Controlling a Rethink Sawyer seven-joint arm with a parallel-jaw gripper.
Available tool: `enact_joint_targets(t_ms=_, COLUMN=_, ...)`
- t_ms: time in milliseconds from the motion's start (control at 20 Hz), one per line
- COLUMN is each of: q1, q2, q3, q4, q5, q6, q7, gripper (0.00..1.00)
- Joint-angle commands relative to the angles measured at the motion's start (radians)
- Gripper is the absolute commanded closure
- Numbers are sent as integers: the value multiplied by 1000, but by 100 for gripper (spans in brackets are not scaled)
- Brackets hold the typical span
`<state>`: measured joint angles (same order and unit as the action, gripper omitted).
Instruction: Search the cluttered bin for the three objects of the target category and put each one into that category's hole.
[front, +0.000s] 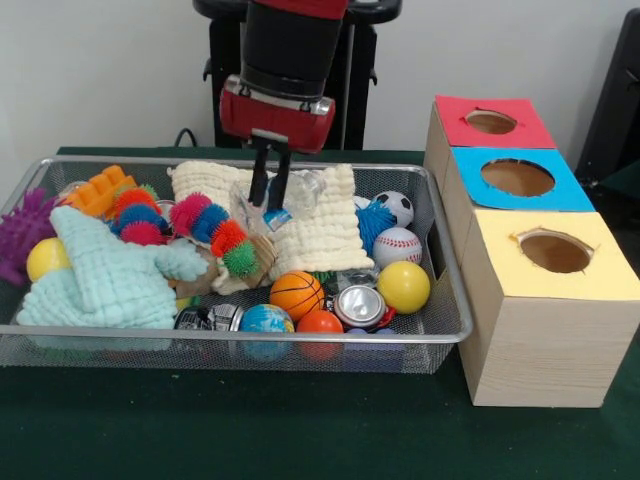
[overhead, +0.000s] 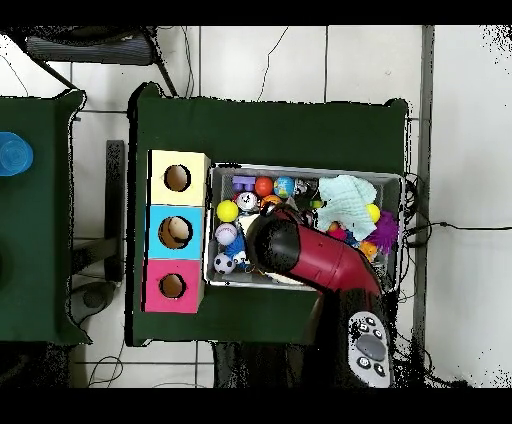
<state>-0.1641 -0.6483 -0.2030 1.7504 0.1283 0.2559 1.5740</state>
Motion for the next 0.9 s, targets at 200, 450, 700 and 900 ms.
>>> enact_joint_targets(t_ms=200, q1=56, q2=-70, q3=70, q4=94, q5=146, q6=240, q7=294, gripper=100)
enact_joint_targets(t_ms=450, q1=73, q2=-82, q3=75, q4=97, q5=209, q6=318, q7=314, gripper=100)
enact_joint_targets(t_ms=700, q1=77, q2=-70, q3=92, q4=106, q5=283, q6=418, q7=333, gripper=100)
enact_joint_targets(t_ms=900, q1=71, q2=-79, q3=115, q4=129, q5=348, q6=472, q7=337, gripper=100)
